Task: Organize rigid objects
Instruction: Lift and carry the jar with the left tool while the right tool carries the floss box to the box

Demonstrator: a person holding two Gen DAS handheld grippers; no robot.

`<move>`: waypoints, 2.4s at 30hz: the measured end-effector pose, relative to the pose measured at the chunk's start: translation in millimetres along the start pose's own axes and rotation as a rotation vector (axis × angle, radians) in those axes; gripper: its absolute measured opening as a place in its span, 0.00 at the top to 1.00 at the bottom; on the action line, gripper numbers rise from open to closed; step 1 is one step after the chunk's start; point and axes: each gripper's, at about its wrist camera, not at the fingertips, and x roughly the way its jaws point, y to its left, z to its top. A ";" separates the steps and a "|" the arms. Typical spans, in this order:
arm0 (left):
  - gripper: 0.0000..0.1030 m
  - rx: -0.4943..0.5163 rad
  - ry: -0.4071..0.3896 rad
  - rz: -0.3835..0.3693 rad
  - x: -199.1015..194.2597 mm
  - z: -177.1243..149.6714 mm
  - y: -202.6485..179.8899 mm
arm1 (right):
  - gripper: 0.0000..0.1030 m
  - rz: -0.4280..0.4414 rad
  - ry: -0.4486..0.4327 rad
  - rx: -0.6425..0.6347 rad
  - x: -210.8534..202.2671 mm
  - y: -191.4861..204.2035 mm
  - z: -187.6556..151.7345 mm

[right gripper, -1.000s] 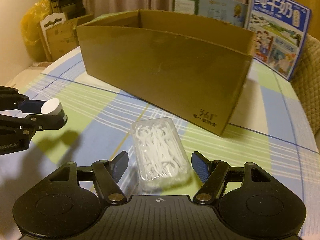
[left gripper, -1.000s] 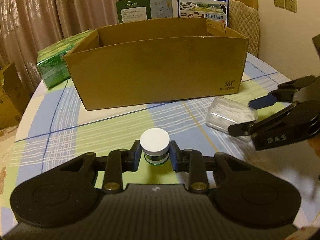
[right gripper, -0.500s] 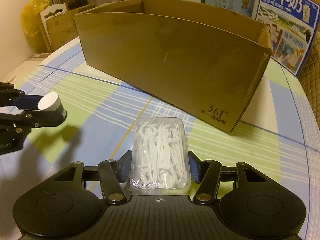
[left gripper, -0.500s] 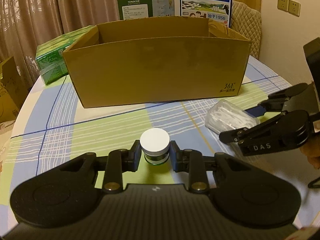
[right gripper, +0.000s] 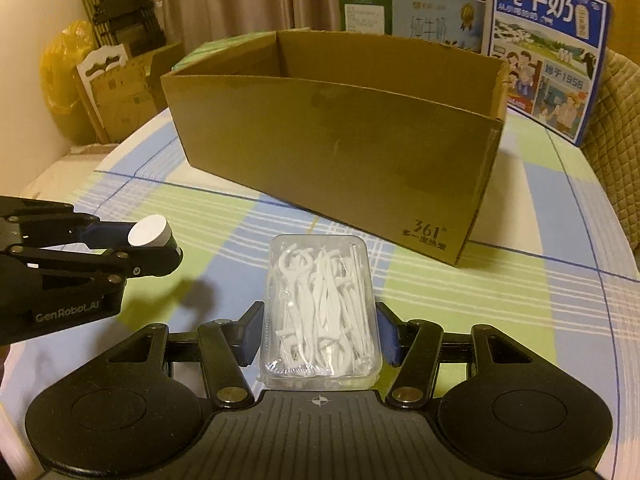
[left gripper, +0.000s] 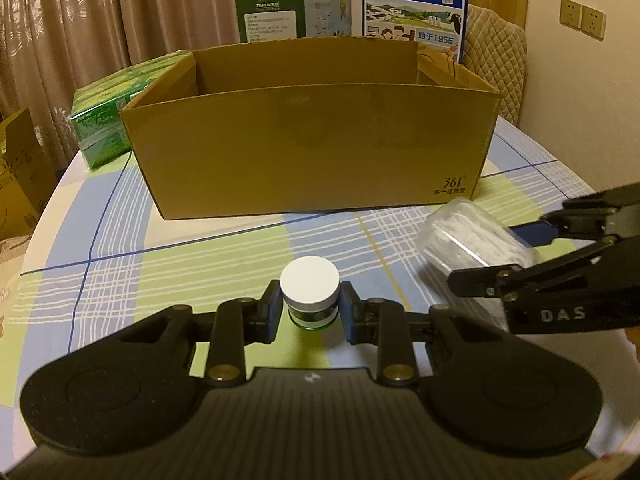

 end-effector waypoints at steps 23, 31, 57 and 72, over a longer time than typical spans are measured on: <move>0.76 -0.030 0.017 -0.002 5.2 3.0 0.0 | 0.48 -0.040 -0.033 0.044 -18.4 5.2 -3.3; 0.76 -0.034 0.014 -0.004 4.5 4.0 1.0 | 0.48 -0.042 -0.038 0.050 -18.7 3.4 -2.3; 0.76 -0.014 -0.075 -0.009 -33.8 66.4 9.1 | 0.48 -0.032 -0.110 0.031 -62.3 10.7 69.4; 0.76 -0.006 -0.070 -0.019 -29.7 145.4 32.0 | 0.48 -0.070 -0.117 0.029 -68.5 -8.6 138.7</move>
